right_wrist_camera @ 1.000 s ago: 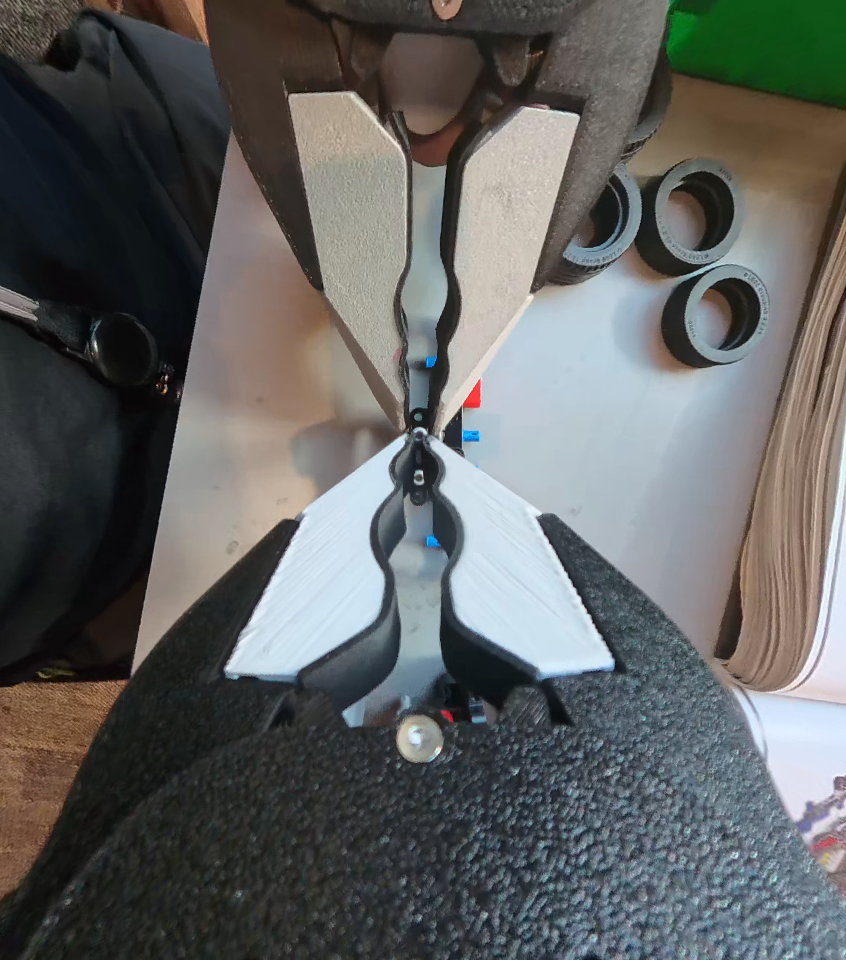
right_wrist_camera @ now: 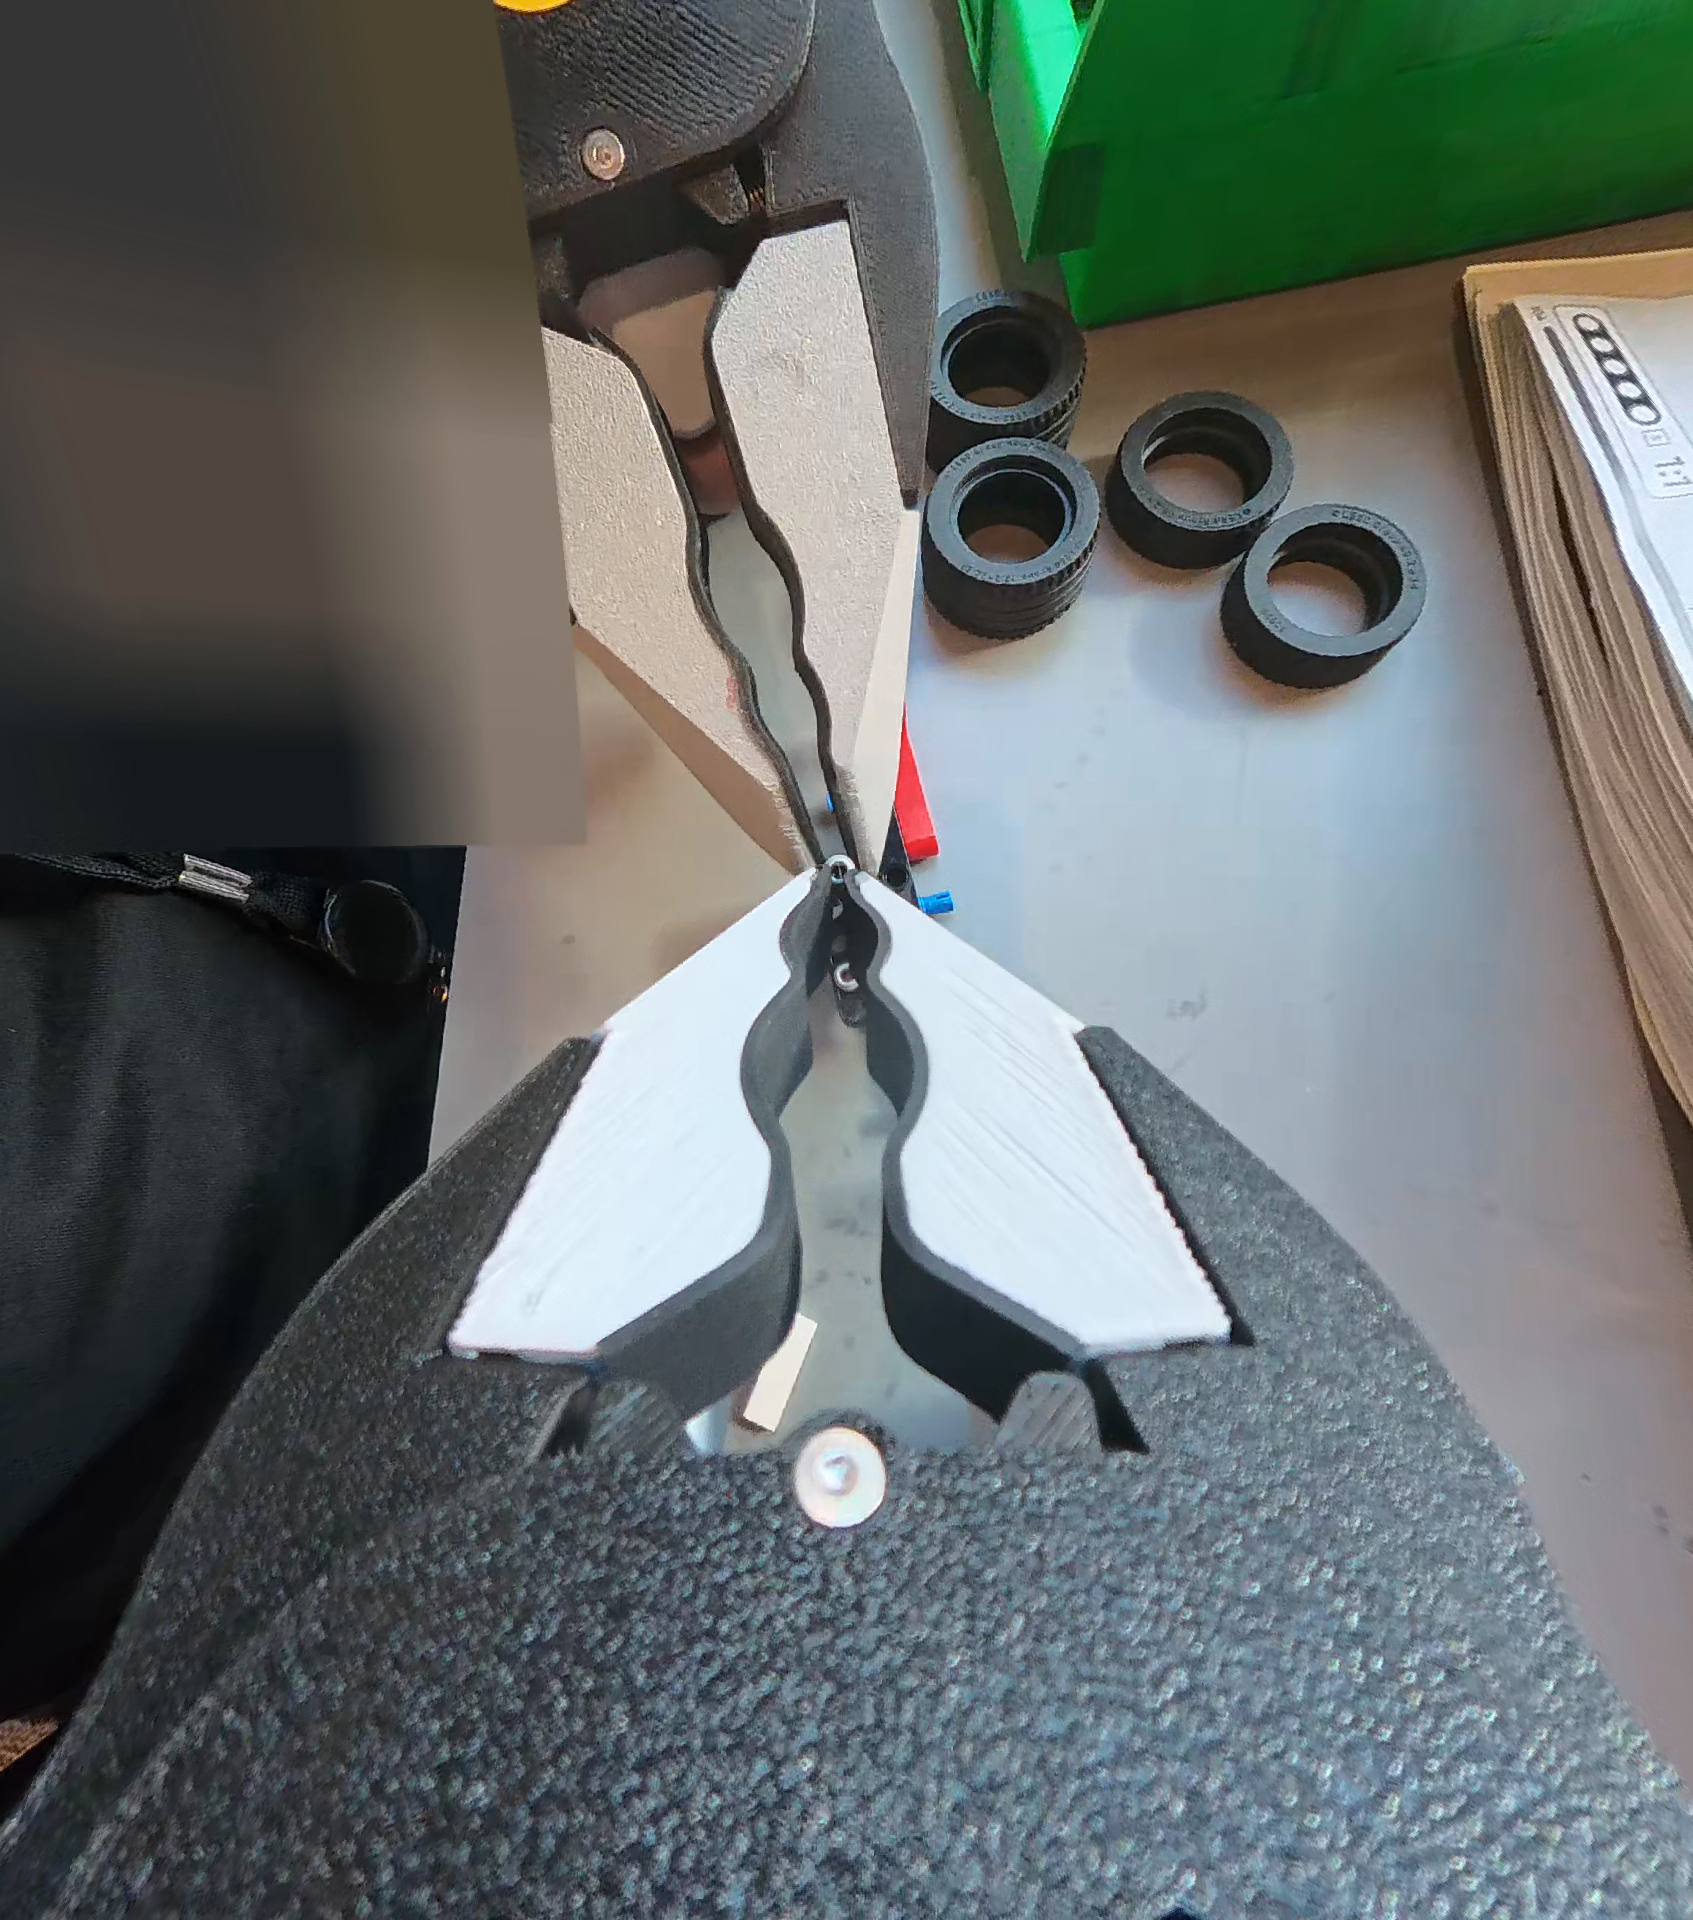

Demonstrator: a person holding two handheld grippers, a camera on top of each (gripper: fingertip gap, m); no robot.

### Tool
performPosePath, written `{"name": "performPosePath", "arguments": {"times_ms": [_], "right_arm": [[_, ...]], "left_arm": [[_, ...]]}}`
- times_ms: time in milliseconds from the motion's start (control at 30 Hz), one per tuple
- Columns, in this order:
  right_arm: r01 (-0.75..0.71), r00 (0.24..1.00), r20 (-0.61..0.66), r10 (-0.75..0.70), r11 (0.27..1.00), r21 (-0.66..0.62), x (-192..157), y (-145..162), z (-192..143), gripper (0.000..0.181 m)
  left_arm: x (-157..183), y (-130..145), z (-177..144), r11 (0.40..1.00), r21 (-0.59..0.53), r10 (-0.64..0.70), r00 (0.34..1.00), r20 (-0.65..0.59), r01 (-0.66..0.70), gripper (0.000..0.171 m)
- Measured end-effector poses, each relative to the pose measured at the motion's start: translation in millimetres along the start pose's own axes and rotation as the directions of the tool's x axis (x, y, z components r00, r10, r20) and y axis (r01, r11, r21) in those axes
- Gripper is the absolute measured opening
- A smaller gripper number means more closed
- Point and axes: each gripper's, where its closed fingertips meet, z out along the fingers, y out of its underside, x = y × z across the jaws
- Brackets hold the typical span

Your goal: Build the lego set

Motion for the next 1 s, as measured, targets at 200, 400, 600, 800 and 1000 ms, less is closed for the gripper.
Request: {"name": "performPosePath", "arguments": {"times_ms": [200, 400, 600, 800, 1000], "right_arm": [[0.0, 1.0, 0.002, 0.0, 1.0, 0.008, -0.2, -1.8, -0.8, 0.001], [0.006, 1.0, -0.007, -0.006, 1.0, 0.02, 0.6, -4.4, -2.5, 0.001], [-0.011, 1.0, 0.002, 0.01, 0.999, 0.033, 0.0, -4.9, -2.6, 0.001], [-0.005, 1.0, -0.003, 0.005, 0.999, 0.034, -0.1, -4.2, -2.3, 0.001], [-0.004, 1.0, -0.001, 0.004, 0.999, 0.043, -0.3, -5.7, -2.2, 0.001]], "left_arm": [[-0.3, 0.1, -0.2, 1.0, 0.0, -0.005, 1.0, -0.003, 0.005, 0.002], [-0.9, 0.1, -0.4, 1.0, 0.001, 0.0, 1.0, 0.004, 0.0, 0.001], [-0.5, 0.0, -0.8, 1.0, 0.002, 0.017, 1.0, 0.014, -0.017, 0.001], [-0.8, 0.3, -0.2, 1.0, 0.0, -0.014, 1.0, -0.004, 0.014, 0.002], [-0.1, -1.8, -1.5, 1.0, 0.016, -0.023, 1.0, -0.013, 0.023, 0.001]]}}
